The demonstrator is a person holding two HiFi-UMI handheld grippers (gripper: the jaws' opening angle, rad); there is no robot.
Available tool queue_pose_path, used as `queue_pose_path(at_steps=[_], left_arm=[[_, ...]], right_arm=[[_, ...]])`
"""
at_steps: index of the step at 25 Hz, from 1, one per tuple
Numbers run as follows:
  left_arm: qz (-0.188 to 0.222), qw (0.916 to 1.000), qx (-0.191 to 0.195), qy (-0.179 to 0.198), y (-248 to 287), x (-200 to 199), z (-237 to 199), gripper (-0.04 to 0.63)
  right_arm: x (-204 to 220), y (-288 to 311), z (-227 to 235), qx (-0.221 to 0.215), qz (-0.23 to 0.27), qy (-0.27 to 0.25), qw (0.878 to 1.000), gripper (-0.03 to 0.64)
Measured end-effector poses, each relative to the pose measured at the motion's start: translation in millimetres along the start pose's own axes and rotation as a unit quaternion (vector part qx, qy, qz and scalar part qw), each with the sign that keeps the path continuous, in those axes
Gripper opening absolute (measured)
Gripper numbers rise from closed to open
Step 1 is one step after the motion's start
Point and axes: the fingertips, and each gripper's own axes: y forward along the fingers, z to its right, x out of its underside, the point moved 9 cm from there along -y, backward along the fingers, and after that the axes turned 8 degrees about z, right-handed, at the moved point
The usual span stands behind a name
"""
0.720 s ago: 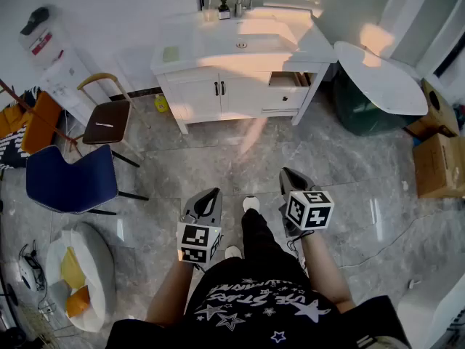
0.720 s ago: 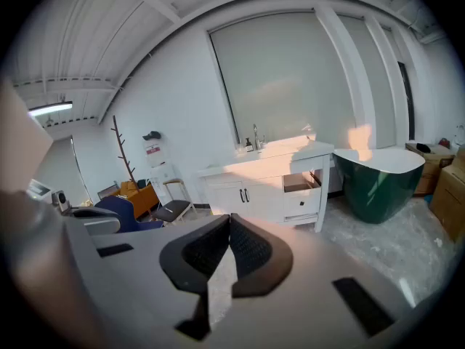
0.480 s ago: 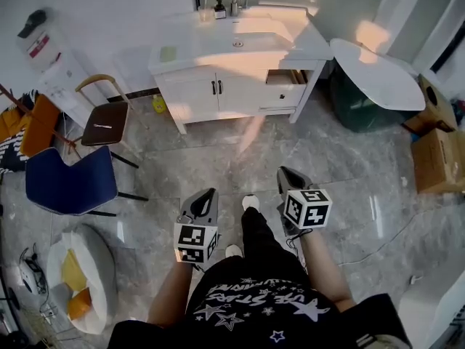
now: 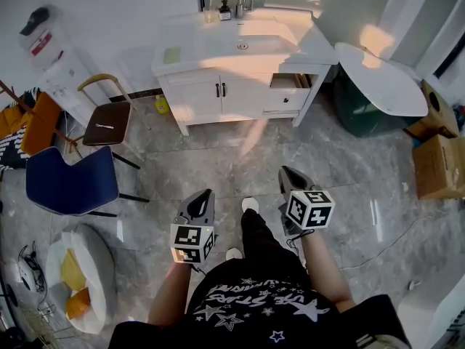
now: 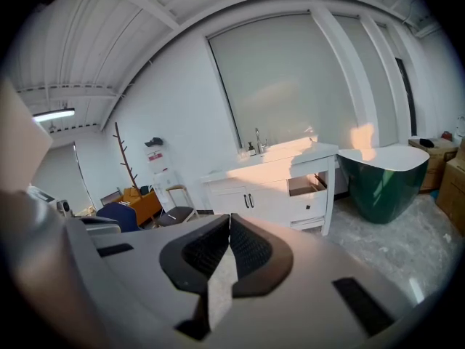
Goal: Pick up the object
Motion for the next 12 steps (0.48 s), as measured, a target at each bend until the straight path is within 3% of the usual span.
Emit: queue_pose_path(at_steps=[4,6,12], left_arm=[[0.003,1.0,-0.009,0.001,17.8,-7.8,-13.8,0.021],[0.002,0.9999,-0.014,0.0,32.7,-12.6,-20.9,0.021],[-0.004,0.9993,-0.038,0.007,92.5,-29.8,-51.7,0.021]], right_arm=[[-13.9,27.4,-0.8,-0.027,0.016,-0.011,0.999,0.022],[-22.5,47.3,3.7,-0.038,0.017,-0.023,0.999,0.122],[-46.7,132.3,27.8,-0.052,-0.003,-0.028,0.998,0.248]])
